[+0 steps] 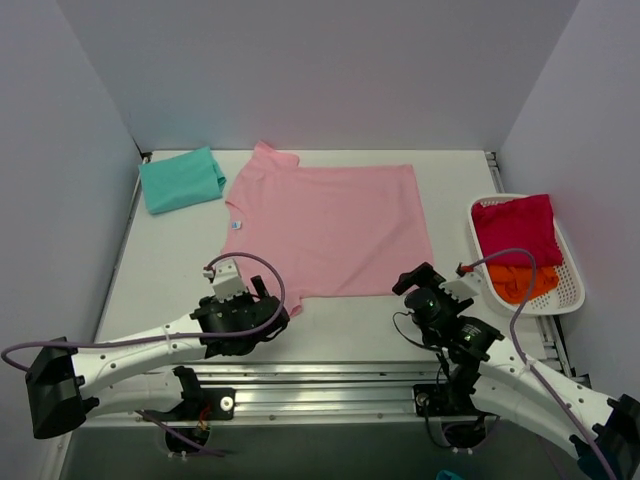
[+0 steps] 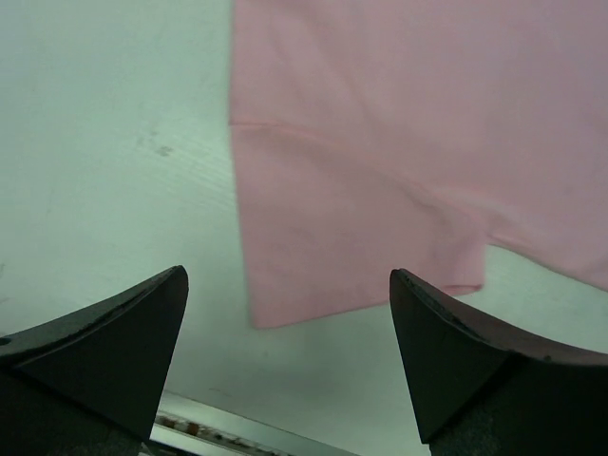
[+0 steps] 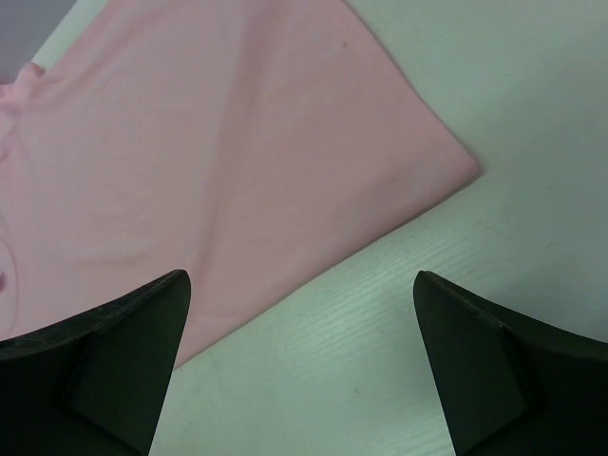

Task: Fold and stack the t-shirts
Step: Flatten the tshirt out

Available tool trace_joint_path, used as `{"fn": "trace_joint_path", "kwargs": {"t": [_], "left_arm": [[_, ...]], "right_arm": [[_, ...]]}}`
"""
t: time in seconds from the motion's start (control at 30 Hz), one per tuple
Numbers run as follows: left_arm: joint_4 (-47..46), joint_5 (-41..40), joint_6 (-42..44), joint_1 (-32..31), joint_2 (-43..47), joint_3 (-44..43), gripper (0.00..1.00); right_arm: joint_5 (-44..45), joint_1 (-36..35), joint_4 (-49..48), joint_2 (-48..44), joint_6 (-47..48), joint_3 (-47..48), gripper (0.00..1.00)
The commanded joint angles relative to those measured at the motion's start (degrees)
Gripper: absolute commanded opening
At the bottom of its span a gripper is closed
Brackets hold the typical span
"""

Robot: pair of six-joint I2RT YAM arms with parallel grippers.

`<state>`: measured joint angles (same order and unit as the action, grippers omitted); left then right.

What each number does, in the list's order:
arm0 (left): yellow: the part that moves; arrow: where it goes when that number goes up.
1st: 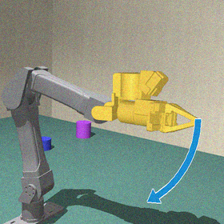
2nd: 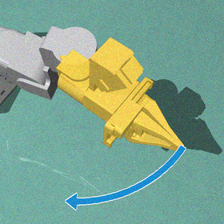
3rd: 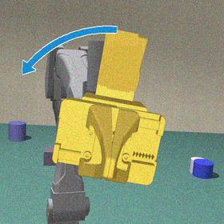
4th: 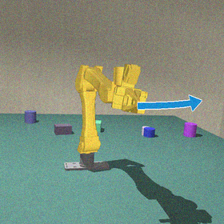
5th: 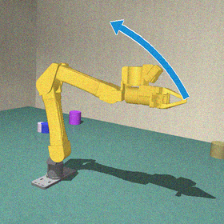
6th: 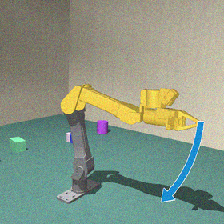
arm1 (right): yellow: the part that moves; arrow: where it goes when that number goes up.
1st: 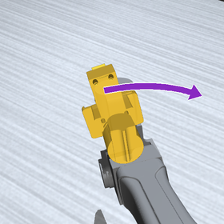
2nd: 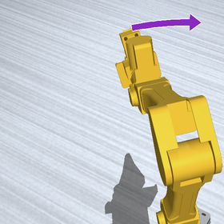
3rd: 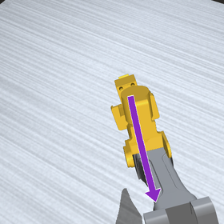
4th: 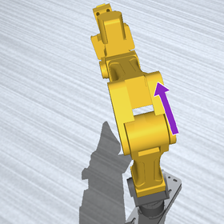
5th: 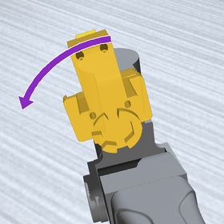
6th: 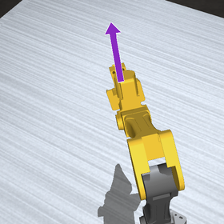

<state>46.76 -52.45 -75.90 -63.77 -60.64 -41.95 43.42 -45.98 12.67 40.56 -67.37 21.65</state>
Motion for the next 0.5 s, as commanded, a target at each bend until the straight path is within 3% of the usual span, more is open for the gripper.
{"fn": "trace_joint_path", "kwargs": {"t": [0.0,0.23,0.47], "left_arm": [[15.29,-1.61,-17.34,-0.48,-1.84,2.22,0.96],[9.50,0.24,-20.17,-0.57,-3.43,5.30,0.97],[-1.76,3.31,-19.64,-0.66,-3.78,9.69,1.00]], "right_arm": [[-1.93,2.28,-3.96,0.13,4.70,2.69,1.00],[-9.31,10.64,-8.71,6.64,13.67,6.56,1.00],[-9.14,11.70,-8.89,7.69,14.64,7.09,1.00]]}}
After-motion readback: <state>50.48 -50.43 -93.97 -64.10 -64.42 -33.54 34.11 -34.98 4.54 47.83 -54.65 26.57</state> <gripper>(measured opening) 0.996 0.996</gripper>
